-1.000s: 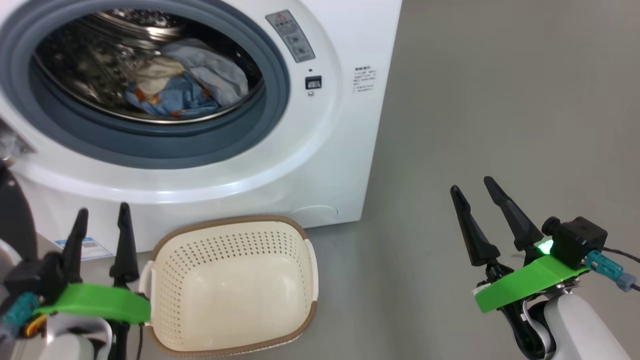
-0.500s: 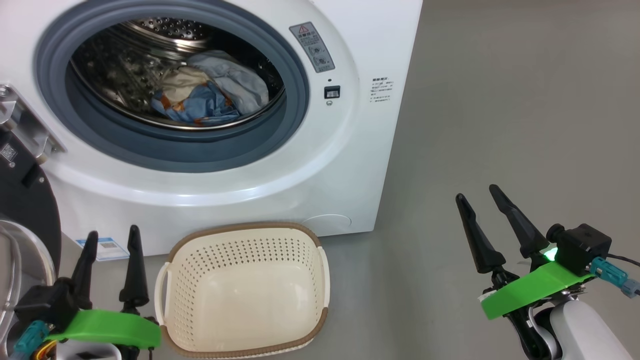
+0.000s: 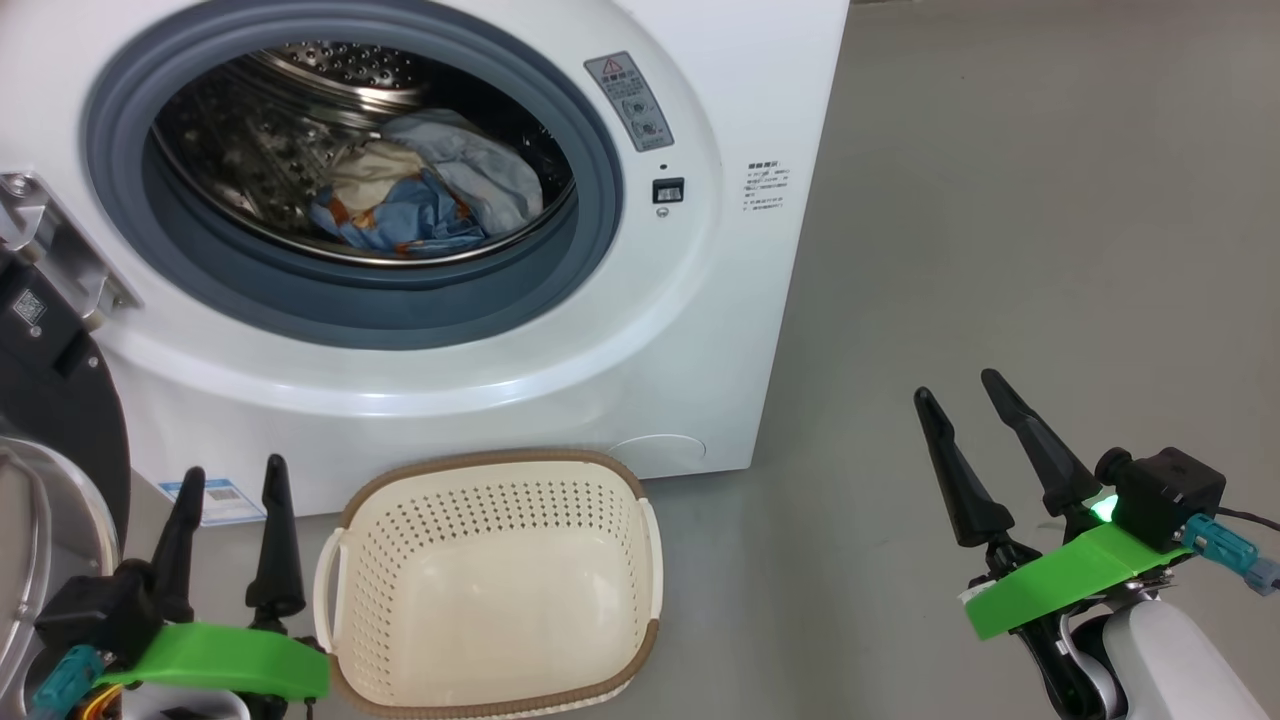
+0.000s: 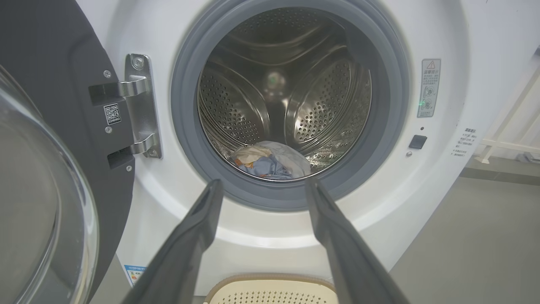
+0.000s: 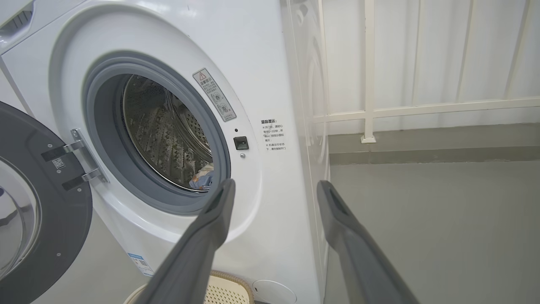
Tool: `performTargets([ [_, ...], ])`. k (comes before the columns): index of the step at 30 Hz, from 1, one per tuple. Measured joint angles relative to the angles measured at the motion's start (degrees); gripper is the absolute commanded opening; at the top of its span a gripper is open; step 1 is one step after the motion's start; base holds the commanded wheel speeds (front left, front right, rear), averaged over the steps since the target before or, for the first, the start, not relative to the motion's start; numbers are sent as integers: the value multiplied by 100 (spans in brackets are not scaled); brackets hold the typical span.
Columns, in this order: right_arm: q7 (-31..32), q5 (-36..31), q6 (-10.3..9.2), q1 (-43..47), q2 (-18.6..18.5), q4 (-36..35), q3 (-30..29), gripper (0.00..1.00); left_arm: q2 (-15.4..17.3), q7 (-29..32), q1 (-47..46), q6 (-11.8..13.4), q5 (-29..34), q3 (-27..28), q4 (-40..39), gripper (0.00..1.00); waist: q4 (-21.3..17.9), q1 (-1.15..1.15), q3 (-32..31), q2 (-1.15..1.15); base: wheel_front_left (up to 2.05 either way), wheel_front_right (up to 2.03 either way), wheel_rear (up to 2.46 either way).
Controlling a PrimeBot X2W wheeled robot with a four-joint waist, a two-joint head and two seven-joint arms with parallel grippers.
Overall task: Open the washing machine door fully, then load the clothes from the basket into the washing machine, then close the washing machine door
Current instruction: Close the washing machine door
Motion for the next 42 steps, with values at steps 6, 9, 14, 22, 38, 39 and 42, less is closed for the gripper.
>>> performTargets([
  [6, 0, 0, 0, 1, -10, 2, 3, 100, -23, 0, 0, -8, 0, 8, -14, 100, 14, 0, 0, 0, 0, 0, 0],
  [9, 0, 0, 0, 1, -23, 8, 8, 100, -52, 0, 0, -12, 0, 11, -14, 100, 14, 0, -7, 0, 0, 0, 0],
  [14, 0, 0, 0, 1, -25, 26, 13, 100, -69, 0, 0, -52, 0, 35, -13, 100, 15, 0, -21, 0, 0, 0, 0],
  [22, 0, 24, 0, 1, -29, 41, 19, 100, -108, 0, 1, -100, 1, 74, -16, 100, 16, 0, -30, 0, 0, 0, 0],
  [38, 0, 24, 0, 1, -32, 41, 16, 100, -181, 0, 6, -151, 10, 178, -51, 100, 50, 0, -64, 0, -46, 46, 0],
  [39, 0, 24, 0, 1, -32, 41, 16, 100, -189, 0, 6, -151, 12, 183, -52, 100, 54, 0, -62, 0, -148, 148, 0],
  [42, 0, 24, 0, 1, -35, 41, 16, 100, -193, 0, 8, -152, 20, 198, -56, 100, 64, 0, -56, 0, -175, 175, 0],
])
